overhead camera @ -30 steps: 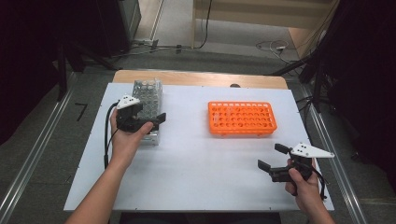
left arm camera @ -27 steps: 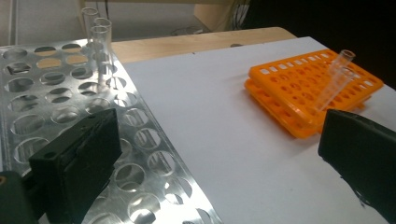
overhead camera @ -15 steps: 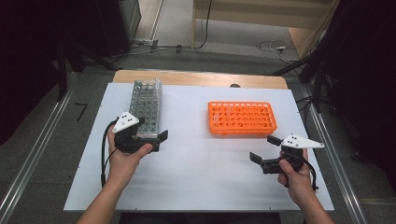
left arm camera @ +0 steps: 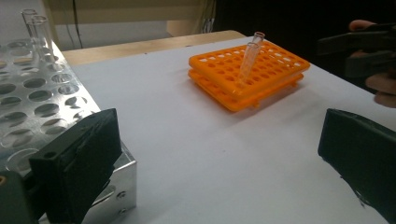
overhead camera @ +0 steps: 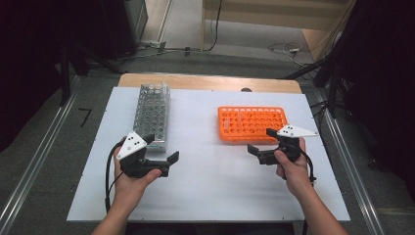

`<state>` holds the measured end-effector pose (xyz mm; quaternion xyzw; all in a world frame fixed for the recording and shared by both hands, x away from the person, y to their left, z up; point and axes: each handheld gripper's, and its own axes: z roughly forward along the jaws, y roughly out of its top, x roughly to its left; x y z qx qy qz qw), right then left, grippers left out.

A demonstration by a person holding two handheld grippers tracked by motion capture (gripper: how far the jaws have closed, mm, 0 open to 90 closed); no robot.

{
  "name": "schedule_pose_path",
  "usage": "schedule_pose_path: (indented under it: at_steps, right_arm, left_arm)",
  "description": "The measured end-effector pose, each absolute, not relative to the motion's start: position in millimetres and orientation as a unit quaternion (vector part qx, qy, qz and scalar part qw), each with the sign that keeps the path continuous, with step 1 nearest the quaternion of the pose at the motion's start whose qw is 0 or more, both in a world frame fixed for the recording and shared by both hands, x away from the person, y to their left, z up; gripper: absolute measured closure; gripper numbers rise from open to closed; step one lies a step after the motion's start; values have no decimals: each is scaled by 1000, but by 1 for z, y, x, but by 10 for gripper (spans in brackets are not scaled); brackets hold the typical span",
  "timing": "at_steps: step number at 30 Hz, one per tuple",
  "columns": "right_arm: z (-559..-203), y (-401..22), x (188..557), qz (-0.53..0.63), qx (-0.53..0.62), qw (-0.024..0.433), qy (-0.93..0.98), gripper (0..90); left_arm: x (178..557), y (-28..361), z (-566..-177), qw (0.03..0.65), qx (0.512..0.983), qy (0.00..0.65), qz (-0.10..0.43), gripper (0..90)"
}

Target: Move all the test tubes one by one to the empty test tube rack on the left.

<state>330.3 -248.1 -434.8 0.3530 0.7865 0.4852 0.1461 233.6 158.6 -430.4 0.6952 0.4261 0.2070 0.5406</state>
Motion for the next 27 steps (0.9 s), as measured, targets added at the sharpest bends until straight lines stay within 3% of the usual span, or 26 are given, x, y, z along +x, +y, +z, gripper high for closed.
schedule_pose_path:
  at_steps: [8, 17, 27]
  right_arm:
    - [-442, -231, 356, 475, 362, 151, 788, 41]
    - [-447, -218, 377, 472, 390, 159, 775, 399]
    - [-462, -204, 396, 448, 406, 170, 778, 545]
  left_arm:
    - [227, 154, -441, 539, 701, 424, 197, 0]
    - [226, 149, -443, 540, 702, 423, 190, 0]
    - [225, 149, -444, 542, 700, 425, 187, 0]
